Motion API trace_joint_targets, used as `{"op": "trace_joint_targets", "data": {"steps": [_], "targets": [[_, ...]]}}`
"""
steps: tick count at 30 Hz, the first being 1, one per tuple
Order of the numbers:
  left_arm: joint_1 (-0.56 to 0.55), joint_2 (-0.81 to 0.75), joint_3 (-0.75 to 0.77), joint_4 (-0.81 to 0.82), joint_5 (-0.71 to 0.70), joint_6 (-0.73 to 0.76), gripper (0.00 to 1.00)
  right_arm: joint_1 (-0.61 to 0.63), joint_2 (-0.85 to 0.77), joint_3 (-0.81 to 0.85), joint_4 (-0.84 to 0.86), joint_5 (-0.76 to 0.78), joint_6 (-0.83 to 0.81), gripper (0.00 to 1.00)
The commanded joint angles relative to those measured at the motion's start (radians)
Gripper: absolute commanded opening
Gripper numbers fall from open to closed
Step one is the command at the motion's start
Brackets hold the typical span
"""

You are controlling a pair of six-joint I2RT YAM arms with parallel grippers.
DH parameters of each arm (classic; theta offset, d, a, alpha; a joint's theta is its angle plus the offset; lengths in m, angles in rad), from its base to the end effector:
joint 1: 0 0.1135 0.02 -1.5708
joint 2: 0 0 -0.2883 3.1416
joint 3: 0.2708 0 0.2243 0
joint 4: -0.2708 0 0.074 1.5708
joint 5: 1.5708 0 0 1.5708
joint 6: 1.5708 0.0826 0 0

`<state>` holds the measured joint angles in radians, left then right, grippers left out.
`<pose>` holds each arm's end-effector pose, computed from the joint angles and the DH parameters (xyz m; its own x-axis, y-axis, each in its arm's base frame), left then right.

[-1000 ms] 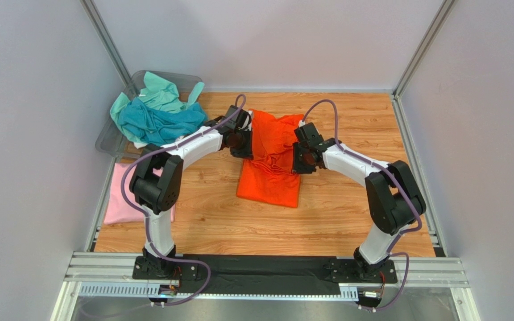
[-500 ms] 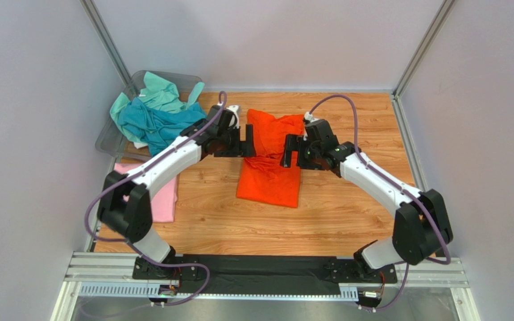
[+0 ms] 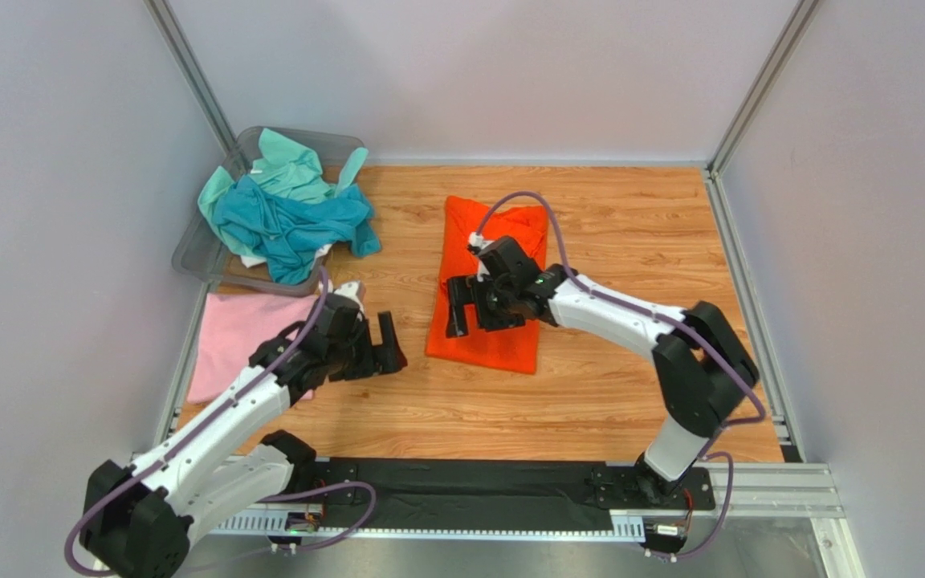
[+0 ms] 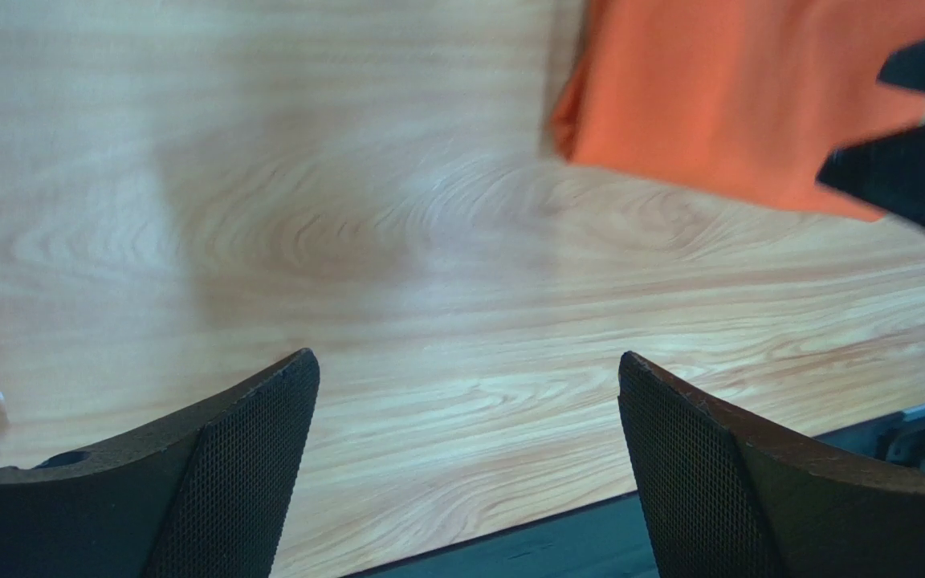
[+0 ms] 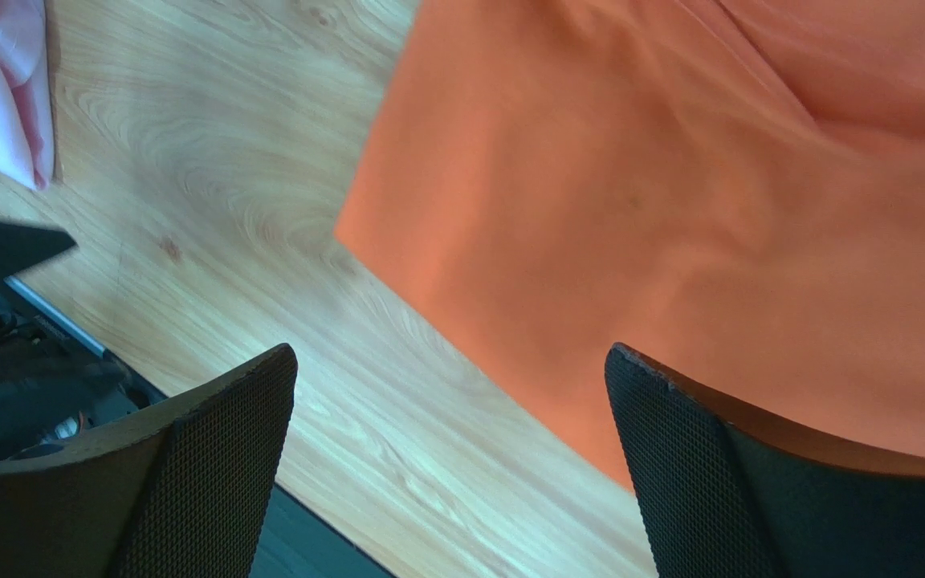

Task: Fold and stack the t-shirts

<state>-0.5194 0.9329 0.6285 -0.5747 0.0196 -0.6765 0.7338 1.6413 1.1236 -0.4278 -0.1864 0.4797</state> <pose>0.1488 -0.0870 0.2170 -0.8388 -0.2414 -0.4879 -0.0231 0.9113 -0.4111 0.2487 0.2448 0.2205 -0.8751 -0.1784 -0.4499 -0.3774 0.8336 0.4034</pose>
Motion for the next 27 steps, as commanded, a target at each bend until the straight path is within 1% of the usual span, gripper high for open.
{"op": "trace_joint_targets", "data": {"steps": [1, 5, 7, 10, 13, 18, 22, 27], "targets": [[0.004, -0.098, -0.087, -0.048, 0.002, -0.073, 1.0, 0.012, 0.123, 0.134, 0.06, -0.012, -0.015, 1.0], [0.004, -0.184, -0.165, -0.044, 0.04, -0.123, 1.0, 0.012, 0.222, 0.241, 0.058, 0.025, -0.064, 1.0], [0.004, -0.2, -0.184, -0.04, 0.04, -0.132, 1.0, 0.01, 0.276, 0.298, 0.055, 0.045, -0.072, 1.0], [0.002, -0.206, -0.181, -0.043, 0.048, -0.129, 1.0, 0.003, 0.345, 0.347, 0.055, 0.05, -0.079, 1.0], [0.004, -0.203, -0.176, -0.047, 0.045, -0.124, 1.0, -0.013, 0.405, 0.43, 0.017, 0.051, -0.081, 1.0], [0.004, -0.194, -0.162, -0.059, 0.054, -0.115, 1.0, -0.042, 0.497, 0.534, -0.014, 0.091, -0.096, 1.0], [0.004, -0.195, -0.164, -0.057, 0.057, -0.115, 1.0, -0.053, 0.537, 0.596, -0.028, 0.125, -0.131, 1.0], [0.004, -0.19, -0.161, -0.057, 0.062, -0.112, 1.0, -0.062, 0.537, 0.633, -0.043, 0.146, -0.168, 1.0]]}}
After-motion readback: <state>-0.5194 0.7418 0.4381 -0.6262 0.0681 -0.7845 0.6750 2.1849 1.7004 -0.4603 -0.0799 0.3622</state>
